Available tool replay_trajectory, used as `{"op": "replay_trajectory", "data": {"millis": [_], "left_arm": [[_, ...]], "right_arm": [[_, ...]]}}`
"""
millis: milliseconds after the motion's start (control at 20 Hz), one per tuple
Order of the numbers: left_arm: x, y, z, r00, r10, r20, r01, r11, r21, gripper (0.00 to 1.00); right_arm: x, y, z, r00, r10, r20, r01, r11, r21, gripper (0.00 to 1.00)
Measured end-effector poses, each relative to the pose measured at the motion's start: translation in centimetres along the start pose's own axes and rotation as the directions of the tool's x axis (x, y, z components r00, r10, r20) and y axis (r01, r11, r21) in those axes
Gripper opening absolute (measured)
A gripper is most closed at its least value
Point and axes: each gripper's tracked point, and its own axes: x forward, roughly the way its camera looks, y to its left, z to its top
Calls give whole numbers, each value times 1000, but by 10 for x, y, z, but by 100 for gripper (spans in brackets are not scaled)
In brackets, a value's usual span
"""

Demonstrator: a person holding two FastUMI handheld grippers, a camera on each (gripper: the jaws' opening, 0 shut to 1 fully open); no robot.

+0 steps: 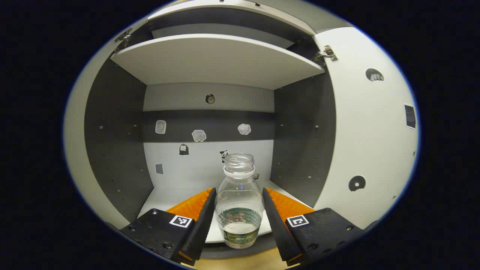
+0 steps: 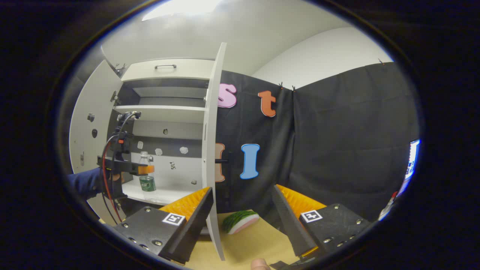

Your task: Grasp the bottle in the cabinet with the left hand and place it on the coaster, then close the right door with the right hand and the left door with the left hand.

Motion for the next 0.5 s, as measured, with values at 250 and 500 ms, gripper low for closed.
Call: {"op": "replay_trajectory", "data": {"millis": [250, 500], "left_arm": [[-44, -15, -28, 999, -46, -18, 46, 999, -17, 77], [-73, -29, -79, 992, -105, -63, 102, 994, -49, 77]], "right_arm": [[-2, -1, 7, 1000, 24, 14, -24, 1000, -4, 96], [2, 5, 11, 998, 58, 17, -58, 998, -9, 96]]}}
